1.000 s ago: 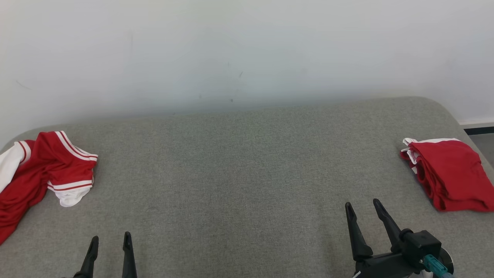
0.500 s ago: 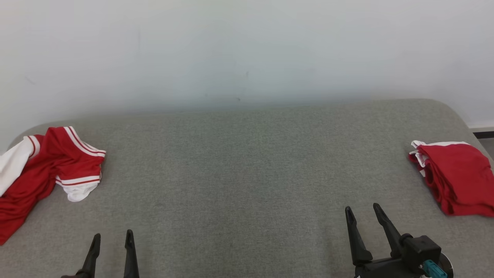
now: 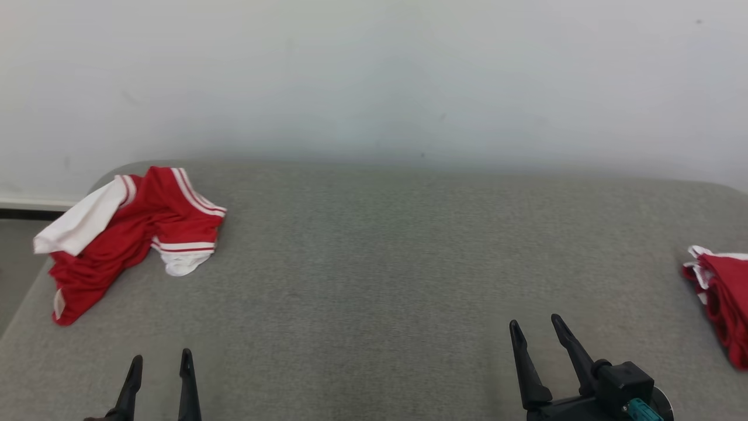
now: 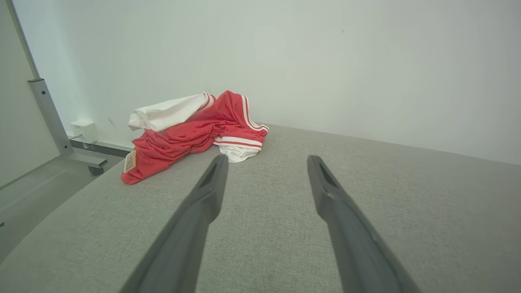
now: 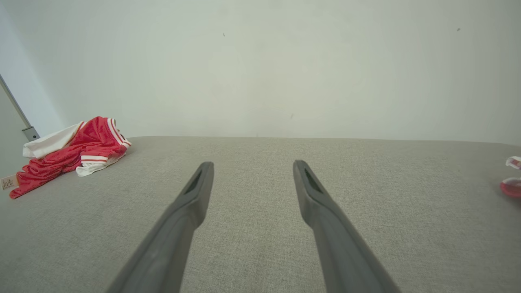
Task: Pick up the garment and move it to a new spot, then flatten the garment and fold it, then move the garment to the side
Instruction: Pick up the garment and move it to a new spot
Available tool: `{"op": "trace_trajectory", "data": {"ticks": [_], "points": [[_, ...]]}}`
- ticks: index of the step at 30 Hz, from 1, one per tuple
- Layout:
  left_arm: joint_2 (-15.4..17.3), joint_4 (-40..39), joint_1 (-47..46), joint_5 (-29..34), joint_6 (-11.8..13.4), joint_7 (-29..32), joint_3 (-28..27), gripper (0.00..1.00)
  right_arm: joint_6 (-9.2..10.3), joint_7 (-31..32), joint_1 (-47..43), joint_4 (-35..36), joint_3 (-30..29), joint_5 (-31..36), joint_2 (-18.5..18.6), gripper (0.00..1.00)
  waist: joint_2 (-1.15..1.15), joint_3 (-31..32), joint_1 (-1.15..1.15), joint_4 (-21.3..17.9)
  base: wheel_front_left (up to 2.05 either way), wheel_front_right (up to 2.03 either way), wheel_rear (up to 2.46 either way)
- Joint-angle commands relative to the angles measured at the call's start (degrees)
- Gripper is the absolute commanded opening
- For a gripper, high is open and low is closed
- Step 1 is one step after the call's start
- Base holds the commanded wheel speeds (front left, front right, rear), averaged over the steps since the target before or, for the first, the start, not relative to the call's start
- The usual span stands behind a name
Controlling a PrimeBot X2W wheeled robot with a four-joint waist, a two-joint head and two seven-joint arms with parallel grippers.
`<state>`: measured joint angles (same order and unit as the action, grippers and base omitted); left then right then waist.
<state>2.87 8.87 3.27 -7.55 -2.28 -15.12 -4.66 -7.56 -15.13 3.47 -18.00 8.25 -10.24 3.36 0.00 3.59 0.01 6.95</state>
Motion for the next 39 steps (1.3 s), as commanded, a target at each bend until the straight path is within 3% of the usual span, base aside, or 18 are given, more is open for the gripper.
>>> {"op": "trace_trajectory", "data": {"ticks": [1, 17, 32, 39], "points": [[0.1, 0.1, 0.7, 0.3, -0.1, 0.0, -0.5, 1.0, 0.16, 0.0, -0.3, -0.1, 0.2, -0.3, -0.2, 1.0, 0.0, 0.5, -0.01, 3.5, 0.0, 0.0, 0.0], [0.7, -0.4, 1.6, 1.1, -0.4, 0.0, -3.2, 1.0, 0.16, 0.0, -0.7, -0.4, 0.9, -1.2, -0.5, 1.0, 0.0, 1.3, -0.01, 11.7, 0.0, 0.0, 0.0], [1.4, 0.4, 1.8, 1.3, -0.5, 0.0, -5.3, 1.0, 0.16, 0.0, -1.2, -0.6, 2.5, -2.4, -0.5, 1.0, 0.0, 1.2, -0.01, 11.9, 0.0, 0.0, 0.0], [1.8, 4.4, -1.8, 0.7, -0.4, 0.0, -5.8, 1.0, 0.16, 0.0, -0.5, -0.7, 2.8, -1.5, -0.5, 1.0, 0.0, 0.1, -0.01, 11.0, 0.0, 0.0, 0.0]]}}
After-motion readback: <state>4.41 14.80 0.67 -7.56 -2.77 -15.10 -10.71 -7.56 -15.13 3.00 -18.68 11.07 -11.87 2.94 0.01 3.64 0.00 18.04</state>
